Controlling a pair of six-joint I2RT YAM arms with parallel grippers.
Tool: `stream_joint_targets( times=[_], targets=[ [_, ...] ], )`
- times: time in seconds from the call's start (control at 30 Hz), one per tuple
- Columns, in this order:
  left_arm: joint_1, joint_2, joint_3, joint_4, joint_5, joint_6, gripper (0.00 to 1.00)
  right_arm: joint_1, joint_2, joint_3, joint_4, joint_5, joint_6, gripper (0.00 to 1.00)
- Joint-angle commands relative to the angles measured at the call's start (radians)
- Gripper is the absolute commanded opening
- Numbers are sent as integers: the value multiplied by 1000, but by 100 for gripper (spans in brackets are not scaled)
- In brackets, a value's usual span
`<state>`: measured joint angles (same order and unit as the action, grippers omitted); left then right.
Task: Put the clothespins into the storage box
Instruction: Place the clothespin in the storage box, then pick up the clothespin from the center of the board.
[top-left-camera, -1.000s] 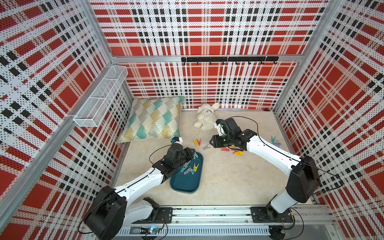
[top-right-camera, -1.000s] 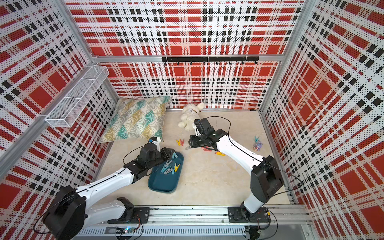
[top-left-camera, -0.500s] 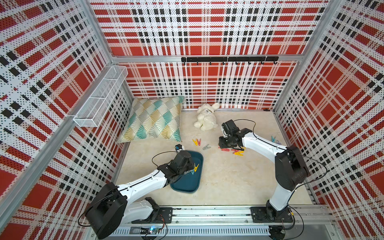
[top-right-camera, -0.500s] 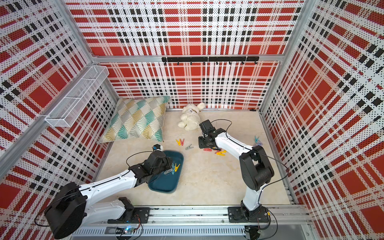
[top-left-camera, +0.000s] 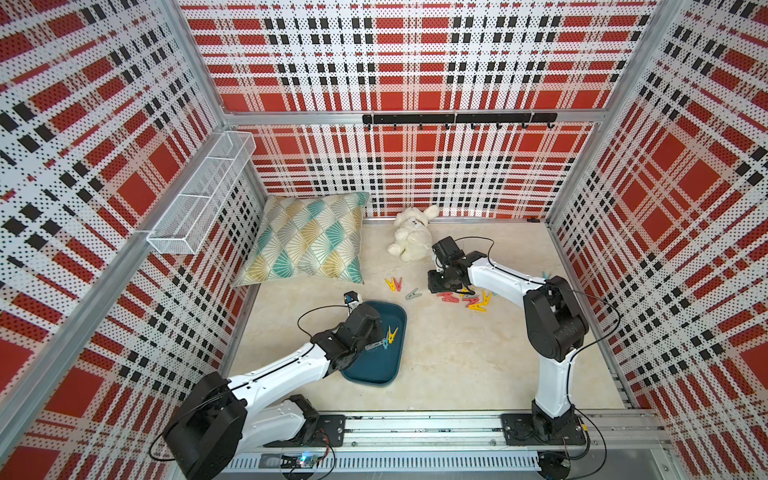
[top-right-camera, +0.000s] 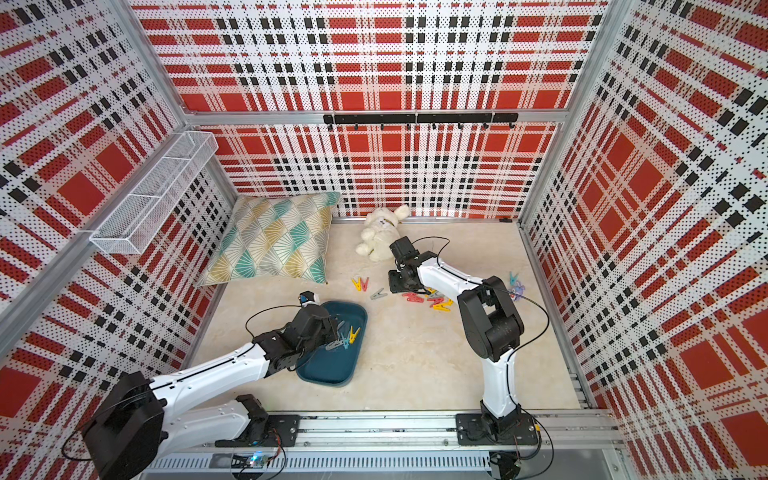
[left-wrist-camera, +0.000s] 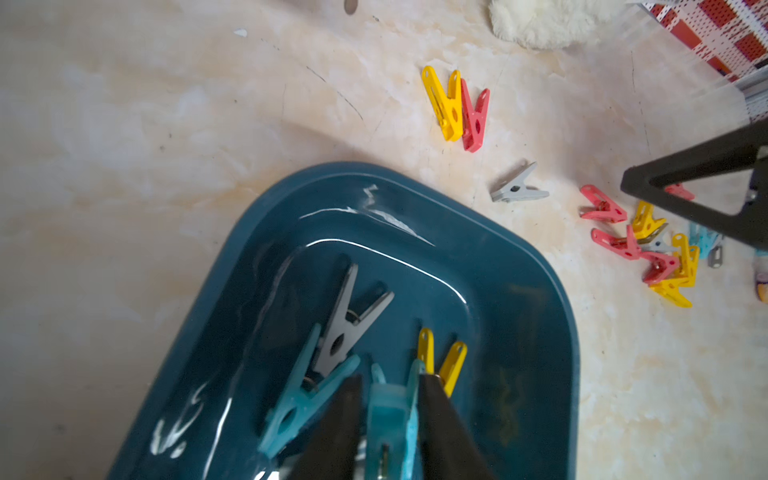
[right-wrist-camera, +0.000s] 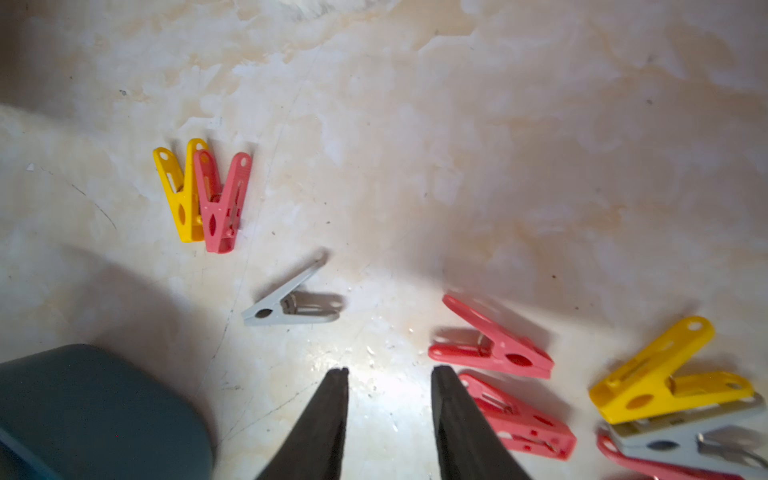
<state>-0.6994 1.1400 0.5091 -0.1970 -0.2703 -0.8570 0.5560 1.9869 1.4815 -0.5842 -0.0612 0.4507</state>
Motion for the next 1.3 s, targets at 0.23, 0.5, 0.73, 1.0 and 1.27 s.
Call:
stream_joint_targets(
  times=[0.23,0.5,0.73,1.0,1.27],
  targets=[
    [21,-74,-18,-25,0,7,42,56,125,139,3,-27,46,44],
    [32,-109,-40,-25,7,6,42,62,168,163,-2,-1,86,47],
    [43,-121,-49,-22,17,9,42,62,204,186,12,-5,95,47],
    [61,-146,-74,-21,27,12,41,71,246,223,2,-11,95,46],
    [69,-144,-81,-10,37,21,41,82,277,254,-12,-10,124,37]
  ],
)
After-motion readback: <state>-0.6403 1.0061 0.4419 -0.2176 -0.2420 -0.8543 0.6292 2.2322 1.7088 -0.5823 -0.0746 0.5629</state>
